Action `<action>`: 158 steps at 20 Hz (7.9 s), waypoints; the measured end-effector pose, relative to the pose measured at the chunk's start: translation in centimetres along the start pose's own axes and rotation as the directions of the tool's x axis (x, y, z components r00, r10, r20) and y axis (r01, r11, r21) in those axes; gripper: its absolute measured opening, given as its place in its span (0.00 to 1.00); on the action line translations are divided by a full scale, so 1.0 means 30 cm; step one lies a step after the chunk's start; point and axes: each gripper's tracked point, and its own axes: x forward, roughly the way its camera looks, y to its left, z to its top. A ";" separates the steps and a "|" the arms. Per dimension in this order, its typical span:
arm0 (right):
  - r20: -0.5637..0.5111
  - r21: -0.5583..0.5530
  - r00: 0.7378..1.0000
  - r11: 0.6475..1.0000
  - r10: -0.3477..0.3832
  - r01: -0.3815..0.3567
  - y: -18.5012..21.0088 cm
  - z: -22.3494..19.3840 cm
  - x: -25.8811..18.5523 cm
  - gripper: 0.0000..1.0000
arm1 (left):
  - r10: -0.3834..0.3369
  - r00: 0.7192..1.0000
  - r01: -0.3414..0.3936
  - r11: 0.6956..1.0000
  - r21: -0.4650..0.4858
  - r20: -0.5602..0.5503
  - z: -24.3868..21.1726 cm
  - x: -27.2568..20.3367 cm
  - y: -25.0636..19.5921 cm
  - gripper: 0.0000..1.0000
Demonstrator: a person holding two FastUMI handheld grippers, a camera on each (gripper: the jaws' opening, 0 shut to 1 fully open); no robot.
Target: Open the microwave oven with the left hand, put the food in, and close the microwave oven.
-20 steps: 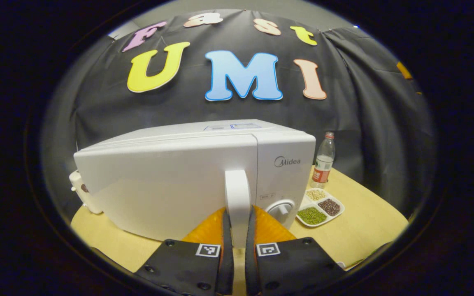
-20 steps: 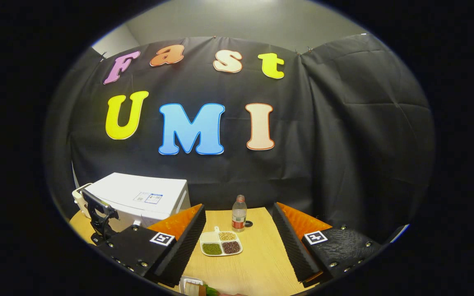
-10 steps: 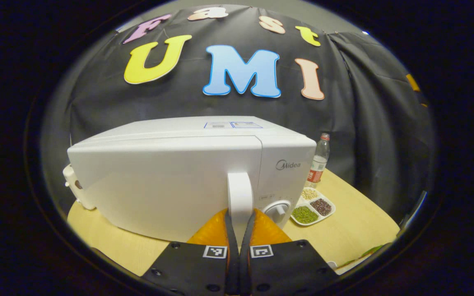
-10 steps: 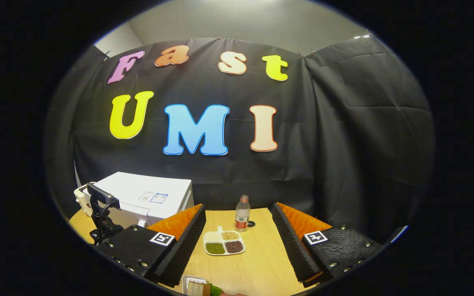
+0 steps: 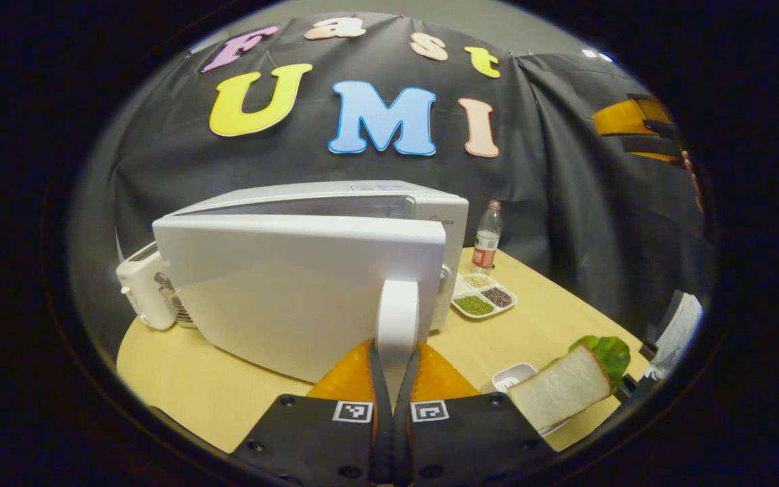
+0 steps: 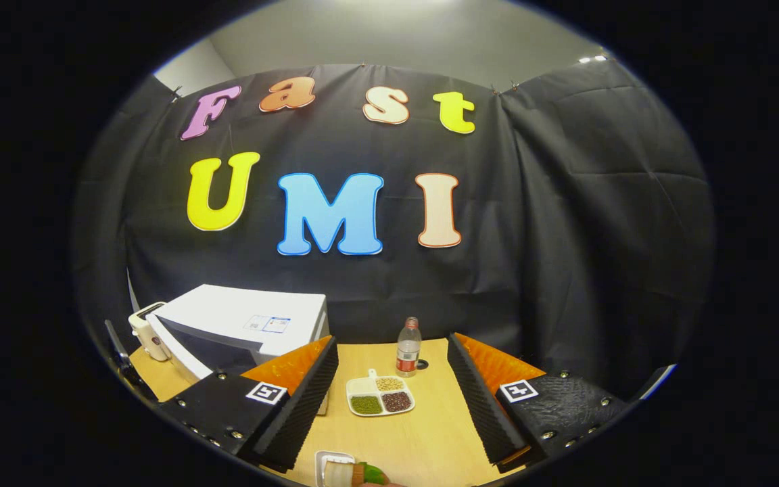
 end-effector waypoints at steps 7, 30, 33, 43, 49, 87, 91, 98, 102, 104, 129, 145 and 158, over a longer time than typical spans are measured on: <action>-0.006 0.003 0.995 0.995 0.100 -0.100 0.189 -0.015 -0.055 0.99 | 0.014 0.999 -0.014 1.000 0.009 -0.047 -0.119 -0.289 0.145 0.07; -0.194 0.129 0.941 0.958 0.278 -0.256 0.462 -0.253 -0.103 0.99 | 0.158 0.986 -0.164 0.980 -0.113 -0.055 -0.307 -0.745 0.915 0.07; -0.303 0.171 0.925 0.968 0.231 -0.186 0.340 -0.377 -0.086 0.99 | 0.114 0.992 -0.121 0.984 -0.131 -0.060 -0.321 -0.747 0.922 0.13; -0.587 0.271 0.787 0.962 0.190 -0.031 0.029 -0.737 -0.155 0.97 | 0.206 0.974 -0.220 0.955 -0.200 -0.091 -0.354 -0.772 0.972 1.00; -0.682 0.331 0.674 0.941 0.285 -0.063 0.028 -0.908 -0.230 0.98 | 0.353 0.932 -0.362 0.913 -0.190 -0.083 -0.294 -0.921 0.956 0.97; -0.160 0.881 0.711 0.424 0.685 -0.211 0.789 -0.485 -0.086 0.28 | 0.229 0.883 -0.228 0.972 -0.052 0.410 0.707 -0.906 0.734 0.94; -0.157 0.909 0.754 0.393 0.638 -0.143 0.931 -0.531 0.046 0.28 | 0.244 0.883 -0.239 0.969 -0.063 0.401 0.674 -0.951 0.849 0.94; -0.094 0.964 0.853 0.260 0.513 -0.050 1.136 -0.604 0.319 0.28 | 0.299 0.880 -0.284 0.954 -0.094 0.369 0.621 -1.005 1.008 1.00; -0.081 0.987 0.889 0.160 0.451 0.009 1.245 -0.664 0.429 0.29 | 0.336 0.877 -0.313 0.942 -0.122 0.342 0.564 -1.038 1.083 1.00; -0.079 0.994 0.912 0.105 0.403 0.040 1.268 -0.680 0.472 0.28 | 0.354 0.876 -0.329 0.935 -0.129 0.327 0.541 -1.057 1.118 1.00; -0.300 0.935 0.895 0.286 0.329 0.208 1.311 -0.791 0.524 0.97 | 0.337 0.883 -0.307 0.941 -0.140 0.326 0.526 -1.024 1.135 1.00; -0.111 0.391 0.943 0.886 0.313 -0.248 0.808 -0.326 0.026 0.96 | 0.249 0.904 -0.225 0.968 -0.108 0.346 0.598 -0.845 0.849 1.00; 0.070 0.088 0.934 0.931 0.350 -0.355 0.475 -0.085 -0.164 0.96 | 0.405 0.825 -0.361 0.914 -0.183 0.394 0.525 -0.898 0.642 0.98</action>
